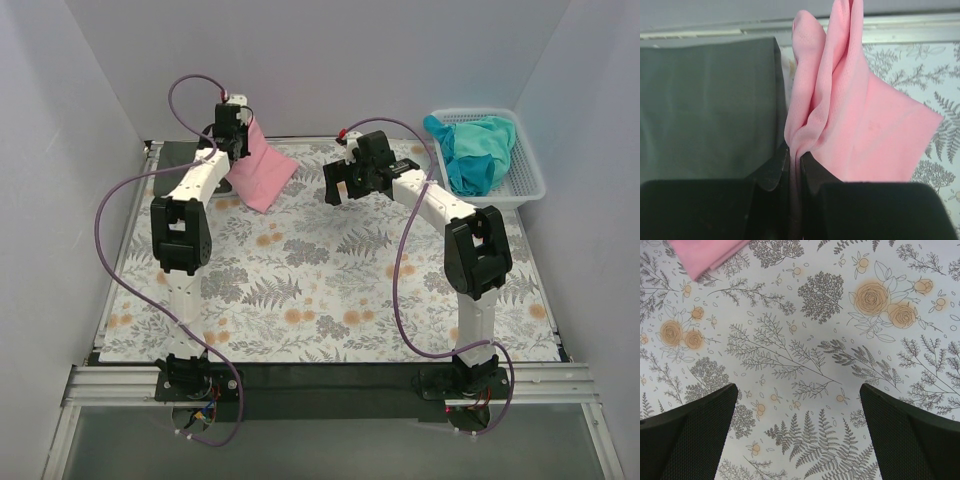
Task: Fold and stack the t-shirts
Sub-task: Neatly place the folded tshirt to the corner
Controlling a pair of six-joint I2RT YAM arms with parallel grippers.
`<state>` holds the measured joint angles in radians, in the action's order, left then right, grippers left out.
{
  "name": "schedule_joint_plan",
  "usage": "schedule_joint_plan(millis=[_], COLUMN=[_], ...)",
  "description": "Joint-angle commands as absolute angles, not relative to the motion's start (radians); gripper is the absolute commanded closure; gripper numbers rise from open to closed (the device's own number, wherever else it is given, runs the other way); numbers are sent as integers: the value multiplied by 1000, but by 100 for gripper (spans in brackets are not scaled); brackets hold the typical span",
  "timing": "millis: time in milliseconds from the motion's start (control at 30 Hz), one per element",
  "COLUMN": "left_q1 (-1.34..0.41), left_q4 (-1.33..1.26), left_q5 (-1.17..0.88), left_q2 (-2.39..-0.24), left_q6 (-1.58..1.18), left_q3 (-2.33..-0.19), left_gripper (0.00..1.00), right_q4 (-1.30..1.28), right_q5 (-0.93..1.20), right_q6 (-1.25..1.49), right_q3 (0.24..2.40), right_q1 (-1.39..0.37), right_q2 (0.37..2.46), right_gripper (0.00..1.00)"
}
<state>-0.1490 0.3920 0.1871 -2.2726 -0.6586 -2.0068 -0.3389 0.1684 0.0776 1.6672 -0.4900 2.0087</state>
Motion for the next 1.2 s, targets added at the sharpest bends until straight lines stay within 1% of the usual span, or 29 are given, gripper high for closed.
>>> schedule_joint_plan(millis=[0,200,1167], left_q1=[-130,-95,-17], left_q4=[347,351,359], left_q5=[235,235,222], left_q2=[-2266,-2286,-2200], left_q6=[-608,-607,-621], left_q3=[-2095,-2160,-2172], left_gripper=[93,94,95], right_q4=[-336,-341,-341], right_q5=[192,196,224], right_q6=[66,64,74], right_q3=[1657,1657,1669], right_q1=[-483,-482,-483], right_q2=[1960,1965,1999], right_gripper=[2,2,2])
